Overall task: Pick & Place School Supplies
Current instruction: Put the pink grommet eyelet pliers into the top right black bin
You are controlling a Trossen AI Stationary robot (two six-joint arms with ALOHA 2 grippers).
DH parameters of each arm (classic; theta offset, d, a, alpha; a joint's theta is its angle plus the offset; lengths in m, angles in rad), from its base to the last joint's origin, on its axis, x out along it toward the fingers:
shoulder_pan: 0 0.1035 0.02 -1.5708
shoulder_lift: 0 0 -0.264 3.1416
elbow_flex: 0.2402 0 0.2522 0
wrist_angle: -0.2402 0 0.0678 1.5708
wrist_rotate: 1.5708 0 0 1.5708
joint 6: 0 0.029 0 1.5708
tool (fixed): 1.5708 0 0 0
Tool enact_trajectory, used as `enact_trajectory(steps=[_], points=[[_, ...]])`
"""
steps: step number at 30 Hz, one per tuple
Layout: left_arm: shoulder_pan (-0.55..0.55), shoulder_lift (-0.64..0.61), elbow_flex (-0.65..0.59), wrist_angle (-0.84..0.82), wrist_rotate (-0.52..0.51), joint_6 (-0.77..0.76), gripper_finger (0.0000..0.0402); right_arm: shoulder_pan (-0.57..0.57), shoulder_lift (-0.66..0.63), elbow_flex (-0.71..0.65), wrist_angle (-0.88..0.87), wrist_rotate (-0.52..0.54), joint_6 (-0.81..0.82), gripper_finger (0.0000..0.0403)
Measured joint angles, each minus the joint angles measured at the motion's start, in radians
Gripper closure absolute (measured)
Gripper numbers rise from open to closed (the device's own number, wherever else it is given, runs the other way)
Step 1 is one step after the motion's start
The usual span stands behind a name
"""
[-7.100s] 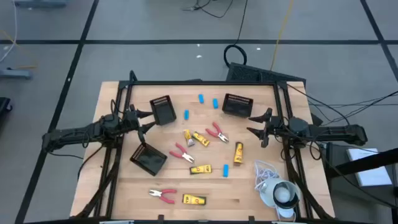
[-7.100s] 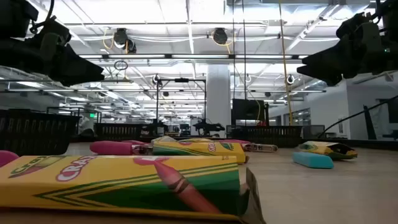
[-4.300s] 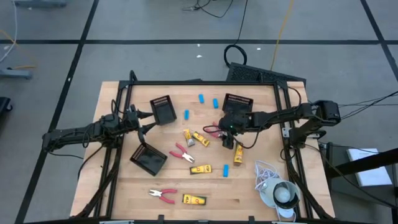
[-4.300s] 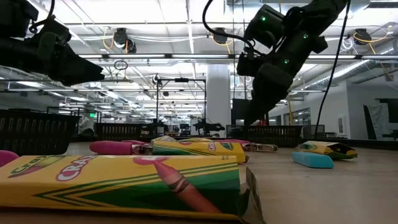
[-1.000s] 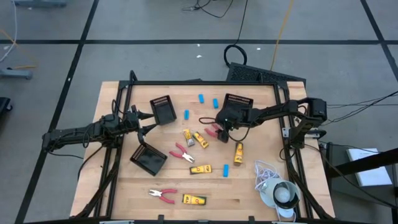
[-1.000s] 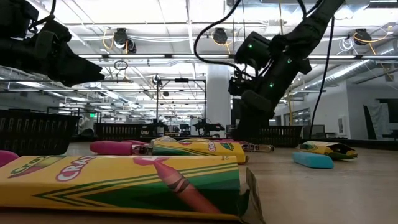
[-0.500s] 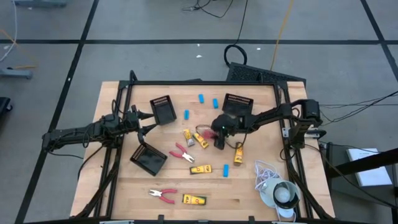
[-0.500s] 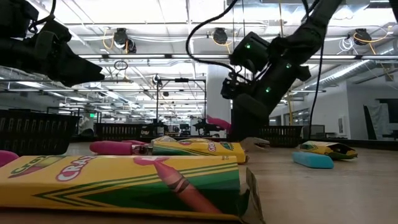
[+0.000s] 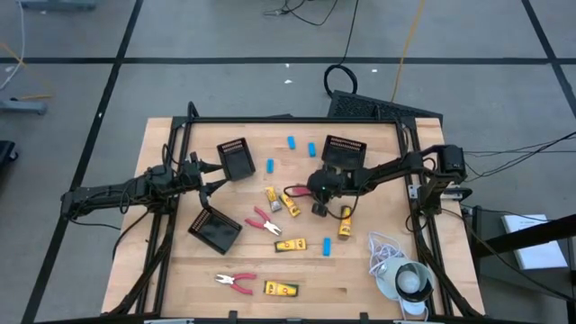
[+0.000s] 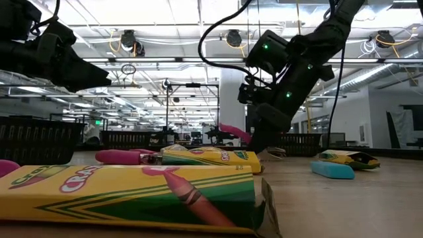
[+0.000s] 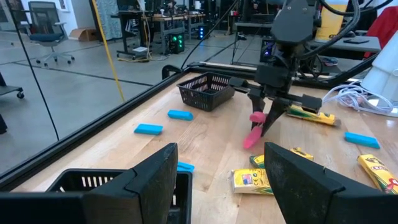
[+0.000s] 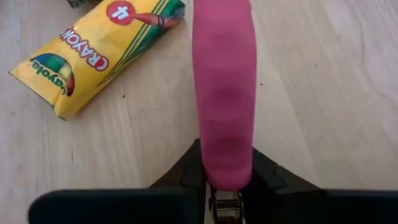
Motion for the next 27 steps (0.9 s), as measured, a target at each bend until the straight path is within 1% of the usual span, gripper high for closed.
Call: enact_trajectory(steps=[3,6,10,14,19,24,27], points=[[0.0,0.0,0.0,0.0,0.0,0.0,0.0158,0.026,0.002,0.045,-0.047,0.012,-0.006,0.0356],[0.0,0.0,0.0,0.0,0.0,0.0,0.0158,0.05,0.0,0.121,-0.105,0.021,-0.025,0.0356],[0.0,0.0,0.0,0.0,0.0,-0.001,0.0158,0.078,0.0,0.241,-0.264,0.113,-0.075,0.0356],[0.0,0.0,0.0,-0.001,0.009,-0.001,0.0158,0.077,-0.008,0.338,-0.425,0.227,-0.13,0.0356],[0.0,0.0,0.0,-0.003,0.025,-0.002,0.0158,0.025,-0.056,0.347,-0.554,0.328,-0.157,0.0356],[0.0,0.0,0.0,-0.003,0.026,-0.002,0.0158,-0.033,-0.135,0.347,-0.692,0.448,-0.169,0.0356],[0.0,0.0,0.0,-0.003,0.026,-0.002,0.0158,-0.079,-0.187,0.338,-0.752,0.46,-0.171,0.0356]])
